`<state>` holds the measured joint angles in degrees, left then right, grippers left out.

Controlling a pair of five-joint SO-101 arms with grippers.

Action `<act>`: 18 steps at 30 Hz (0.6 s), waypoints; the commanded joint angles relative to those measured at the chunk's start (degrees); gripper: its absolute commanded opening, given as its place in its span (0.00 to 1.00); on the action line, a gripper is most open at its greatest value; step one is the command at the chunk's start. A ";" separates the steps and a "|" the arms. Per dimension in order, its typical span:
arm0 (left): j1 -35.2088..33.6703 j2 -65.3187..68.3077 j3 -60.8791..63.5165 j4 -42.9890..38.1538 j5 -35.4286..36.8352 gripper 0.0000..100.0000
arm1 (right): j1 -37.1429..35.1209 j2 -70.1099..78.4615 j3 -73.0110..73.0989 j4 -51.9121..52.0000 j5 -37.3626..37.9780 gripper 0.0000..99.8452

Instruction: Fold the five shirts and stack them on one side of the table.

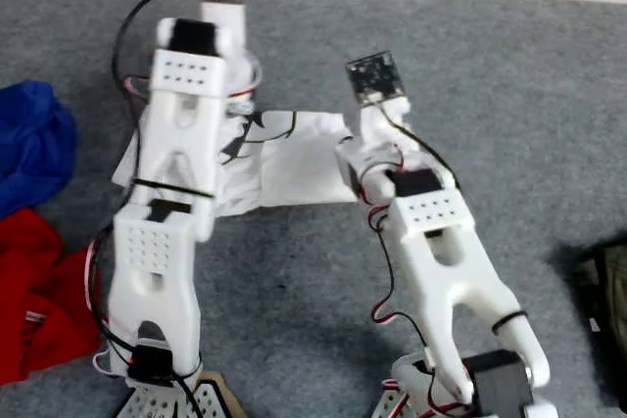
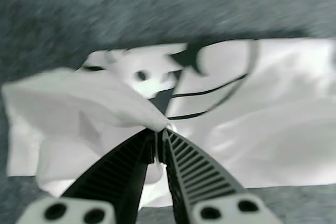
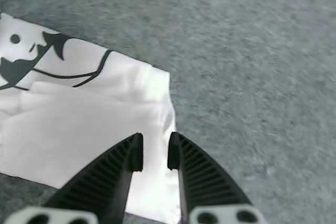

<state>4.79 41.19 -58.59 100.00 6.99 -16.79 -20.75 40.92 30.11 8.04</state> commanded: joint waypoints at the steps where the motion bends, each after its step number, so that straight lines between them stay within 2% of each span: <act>1: 3.91 -3.74 -2.59 0.70 2.90 0.01 | 1.19 -3.91 0.92 -0.92 -0.70 0.10; 4: 0.48 -3.74 0.84 0.53 4.92 0.01 | -0.31 -3.91 1.63 -1.10 -0.70 0.10; 13: -25.01 -3.65 2.95 0.44 6.42 0.01 | -1.63 -3.47 1.63 -1.19 -0.70 0.10; 18: -33.45 -3.65 5.76 0.35 6.07 0.01 | -3.03 -3.38 1.80 -1.19 -0.44 0.10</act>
<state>-24.84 41.19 -53.41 100.09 12.70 -17.93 -22.42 42.95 30.11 7.96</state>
